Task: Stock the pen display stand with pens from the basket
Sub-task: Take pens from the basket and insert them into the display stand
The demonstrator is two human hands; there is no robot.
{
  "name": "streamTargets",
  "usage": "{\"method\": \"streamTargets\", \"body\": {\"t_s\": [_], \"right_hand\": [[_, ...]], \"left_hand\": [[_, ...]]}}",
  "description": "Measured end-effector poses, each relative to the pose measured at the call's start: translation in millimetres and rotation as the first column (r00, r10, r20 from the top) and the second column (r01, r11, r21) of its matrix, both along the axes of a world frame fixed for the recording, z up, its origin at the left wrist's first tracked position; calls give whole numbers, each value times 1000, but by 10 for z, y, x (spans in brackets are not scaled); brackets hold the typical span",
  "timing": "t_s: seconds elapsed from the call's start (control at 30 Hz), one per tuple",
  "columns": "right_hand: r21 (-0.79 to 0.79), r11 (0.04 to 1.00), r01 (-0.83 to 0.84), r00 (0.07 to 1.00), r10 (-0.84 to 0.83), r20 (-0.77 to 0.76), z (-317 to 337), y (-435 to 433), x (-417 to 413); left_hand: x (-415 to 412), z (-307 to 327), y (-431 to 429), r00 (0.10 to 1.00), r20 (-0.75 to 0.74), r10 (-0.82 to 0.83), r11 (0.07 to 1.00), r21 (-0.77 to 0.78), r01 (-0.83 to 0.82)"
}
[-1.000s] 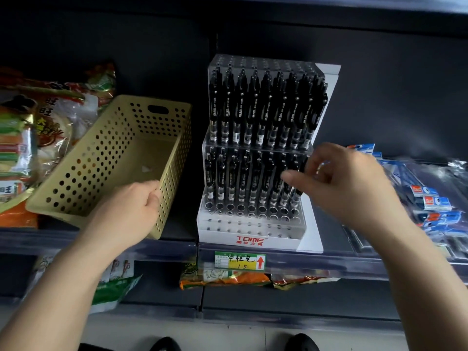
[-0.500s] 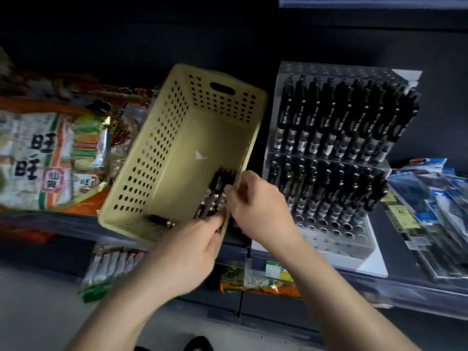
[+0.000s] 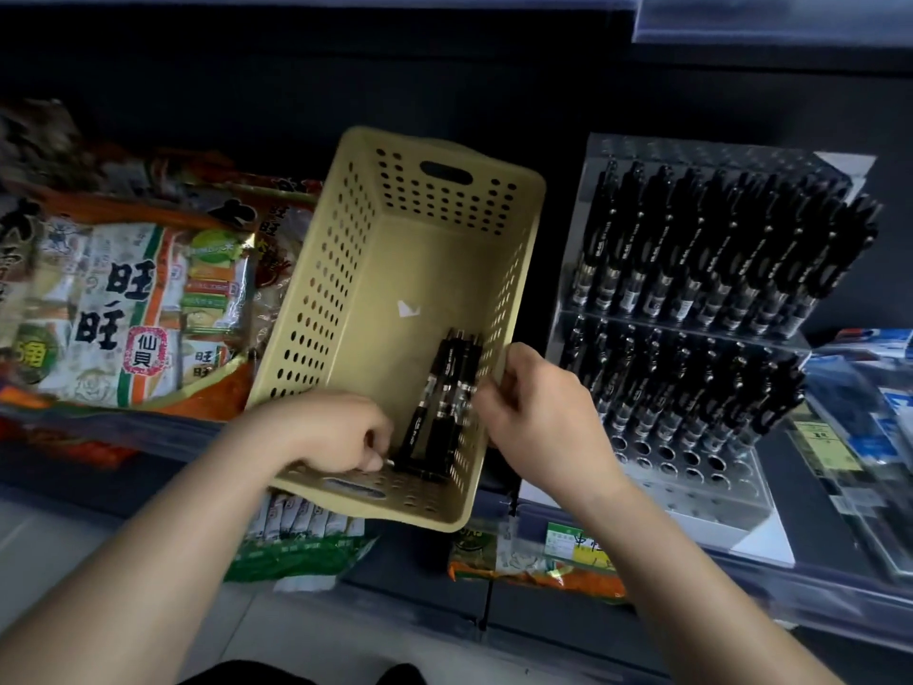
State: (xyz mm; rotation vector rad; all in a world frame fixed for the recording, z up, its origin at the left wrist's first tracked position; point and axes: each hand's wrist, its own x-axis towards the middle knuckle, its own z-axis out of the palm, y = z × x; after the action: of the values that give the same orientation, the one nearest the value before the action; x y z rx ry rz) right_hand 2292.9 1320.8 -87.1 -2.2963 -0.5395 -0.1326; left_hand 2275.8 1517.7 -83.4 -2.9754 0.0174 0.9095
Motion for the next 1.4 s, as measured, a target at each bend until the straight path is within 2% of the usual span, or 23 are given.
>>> {"method": "streamTargets", "body": {"t_s": [0.03, 0.1, 0.17, 0.2, 0.3, 0.33, 0.43, 0.5, 0.6, 0.7, 0.8, 0.9, 1.03, 1.1, 1.17, 1.3, 1.33, 1.4], "right_hand": [[5, 1000, 0, 1000, 0, -4, -2, -4, 2], [7, 1000, -4, 1000, 5, -11, 1, -7, -5], [3, 1000, -9, 1000, 9, -8, 9, -7, -14], [1, 1000, -13, 1000, 13, -4, 13, -5, -16], [-16, 1000, -27, 1000, 27, 14, 15, 15, -20], [-28, 999, -28, 999, 29, 25, 18, 26, -21], [-45, 999, -19, 999, 21, 40, 27, 30, 1], [-37, 999, -14, 999, 15, 37, 29, 20, 13], [-29, 1000, -8, 999, 9, 46, 28, 15, -8], [-15, 1000, 4, 999, -3, 53, 22, 17, 1], [-4, 1000, 9, 997, -9, 77, 2, 34, 14], [12, 1000, 19, 990, -21, 140, -39, 80, -16], [35, 998, 50, 981, -55, 184, -80, 139, -18], [46, 998, 54, 987, -60, 146, -74, 153, -18], [36, 998, 43, 995, -46, 86, -72, 171, -25], [33, 999, 30, 999, -31, 31, -117, 205, -2], [51, 998, 36, 999, -38, 23, -129, 206, 12], [74, 996, 44, 999, -45, 13, -149, 201, 40]], "left_hand": [[-8, 52, 45, 1000, -17, 11, 998, -68, -12], [-20, 145, 94, 992, -7, 126, 933, -339, -121], [20, 141, -4, 934, 17, 356, 734, -624, -268], [67, 101, -93, 888, 46, 457, 671, -673, -311], [192, -134, -373, 776, 226, 589, 698, -626, -348], [220, -167, -461, 760, 231, 607, 674, -656, -339], [234, -93, -680, 797, 40, 602, 491, -805, -331], [230, -66, -739, 798, -79, 597, 441, -799, -409], [233, -123, -699, 770, -168, 616, 400, -775, -489], [222, -195, -613, 751, -268, 603, 271, -817, -509], [224, -222, -555, 754, -287, 591, 222, -841, -493], [249, -192, -529, 706, -350, 616, 94, -857, -507], [267, -212, -505, 702, -317, 638, 146, -845, -514], [275, -199, -509, 684, -305, 662, 130, -853, -506], [297, -148, -496, 637, -302, 709, 44, -883, -467], [322, 3, -458, 516, -335, 788, -249, -940, -232], [310, 40, -454, 499, -329, 802, -283, -944, -168], [273, 118, -458, 481, -261, 837, -271, -961, -51]]}}
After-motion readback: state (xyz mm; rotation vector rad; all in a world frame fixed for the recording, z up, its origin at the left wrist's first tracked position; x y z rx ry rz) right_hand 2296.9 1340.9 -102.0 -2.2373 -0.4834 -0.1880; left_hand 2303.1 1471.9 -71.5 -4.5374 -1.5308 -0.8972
